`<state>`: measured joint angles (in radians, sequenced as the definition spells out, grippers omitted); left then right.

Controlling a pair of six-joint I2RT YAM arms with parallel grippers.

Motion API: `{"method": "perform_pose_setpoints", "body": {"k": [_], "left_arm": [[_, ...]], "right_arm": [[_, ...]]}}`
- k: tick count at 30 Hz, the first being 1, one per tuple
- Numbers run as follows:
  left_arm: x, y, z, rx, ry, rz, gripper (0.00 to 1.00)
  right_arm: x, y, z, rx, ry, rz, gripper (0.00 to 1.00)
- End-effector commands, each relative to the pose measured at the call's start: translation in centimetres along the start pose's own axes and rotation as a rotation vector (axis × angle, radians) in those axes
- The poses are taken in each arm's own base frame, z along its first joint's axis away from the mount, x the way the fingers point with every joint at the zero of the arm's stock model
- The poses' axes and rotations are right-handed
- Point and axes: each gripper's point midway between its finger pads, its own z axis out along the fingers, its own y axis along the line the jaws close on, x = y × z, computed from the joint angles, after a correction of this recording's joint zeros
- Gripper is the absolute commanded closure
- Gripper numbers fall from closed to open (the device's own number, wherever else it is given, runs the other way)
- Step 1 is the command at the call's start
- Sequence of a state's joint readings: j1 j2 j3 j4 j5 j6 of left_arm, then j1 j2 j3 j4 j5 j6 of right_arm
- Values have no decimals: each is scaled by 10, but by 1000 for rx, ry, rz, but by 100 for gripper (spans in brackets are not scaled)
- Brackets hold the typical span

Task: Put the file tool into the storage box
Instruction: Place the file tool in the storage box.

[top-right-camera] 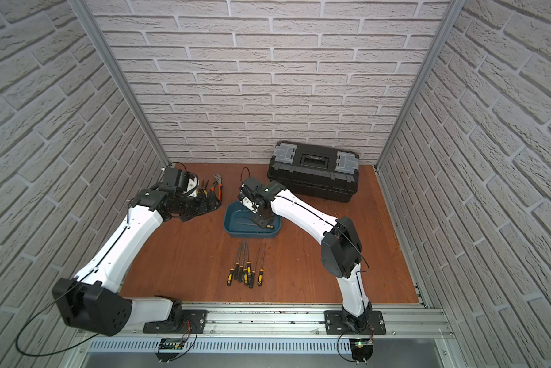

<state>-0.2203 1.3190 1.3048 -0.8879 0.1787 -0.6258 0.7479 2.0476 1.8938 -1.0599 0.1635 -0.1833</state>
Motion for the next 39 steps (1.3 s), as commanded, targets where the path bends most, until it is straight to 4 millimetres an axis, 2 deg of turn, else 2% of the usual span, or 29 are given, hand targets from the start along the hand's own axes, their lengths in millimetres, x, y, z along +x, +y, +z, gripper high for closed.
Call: {"method": "perform_pose_setpoints", "body": {"k": [1,11,20,28,31,34,37,39], "left_arm": [[-2,5,-18,-25,-38,-26,2],[24,20,-20,-61,-27,-92,2],[35,6,-24,-62,-8,-75,2],[43,-2,-22,-91,-12,-72,2],[46,-4,-19,-95,-6,-70,2],[48,-5,-18,-107,2,-64,2],[48,-7,-16,-111,3,-61,2],[47,-7,-15,-115,4,-64,2]], "right_arm": [[-10,-4,0,23,-15,-137,95],[-18,2,47,24,-16,-288,97],[-26,-5,75,62,-37,-313,96],[-23,-21,100,156,-12,-306,95],[-23,-22,105,150,-12,-301,95],[-22,-23,108,155,-8,-284,91],[-20,-23,111,143,-2,-254,81],[-19,-25,112,147,7,-232,69]]}}
